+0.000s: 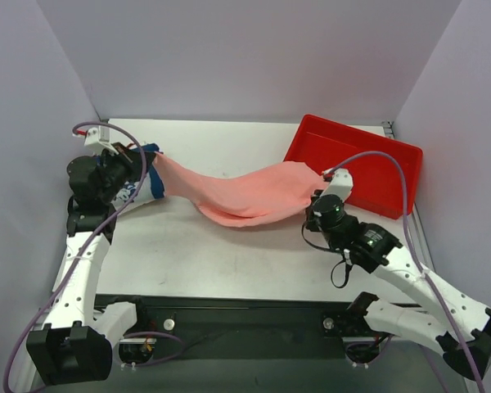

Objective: Fold and stack the t-shirts
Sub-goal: Flatten out the tshirt

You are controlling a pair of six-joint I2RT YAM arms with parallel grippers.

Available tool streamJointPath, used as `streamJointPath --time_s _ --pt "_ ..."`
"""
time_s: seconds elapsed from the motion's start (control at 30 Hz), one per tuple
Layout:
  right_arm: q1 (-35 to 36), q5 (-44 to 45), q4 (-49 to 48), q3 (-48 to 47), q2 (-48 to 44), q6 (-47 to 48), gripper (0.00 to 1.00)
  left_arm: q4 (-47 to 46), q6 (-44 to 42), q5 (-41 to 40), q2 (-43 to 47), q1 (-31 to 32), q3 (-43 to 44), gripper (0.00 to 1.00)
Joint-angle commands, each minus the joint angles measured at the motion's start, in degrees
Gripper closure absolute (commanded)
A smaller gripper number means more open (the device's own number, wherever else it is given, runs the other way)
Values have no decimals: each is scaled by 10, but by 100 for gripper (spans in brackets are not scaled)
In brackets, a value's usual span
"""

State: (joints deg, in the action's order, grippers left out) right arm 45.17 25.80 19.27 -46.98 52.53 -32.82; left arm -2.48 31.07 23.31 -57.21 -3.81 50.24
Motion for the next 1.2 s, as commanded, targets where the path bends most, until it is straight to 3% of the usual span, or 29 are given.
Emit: streamJointPath --time_s 0.0,0.27,0.53,0.77,0.97,1.17 --pt "-15 37 6 -100 -18 121 100 -60 33 36 10 -1 100 100" --pt "-14 -20 8 -304 -34 240 100 -32 55 54 48 -4 223 100" --pt "-10 -132 50 -508 -37 319 100 71 18 38 70 -5 433 100" --pt "-10 -175 54 -619 -25 354 100 126 -10 27 58 -4 569 100" --pt "-10 -124 53 -639 23 385 100 87 17 52 25 -4 553 100" --pt "-45 -22 -25 -538 91 388 100 1 49 74 -51 -5 460 100"
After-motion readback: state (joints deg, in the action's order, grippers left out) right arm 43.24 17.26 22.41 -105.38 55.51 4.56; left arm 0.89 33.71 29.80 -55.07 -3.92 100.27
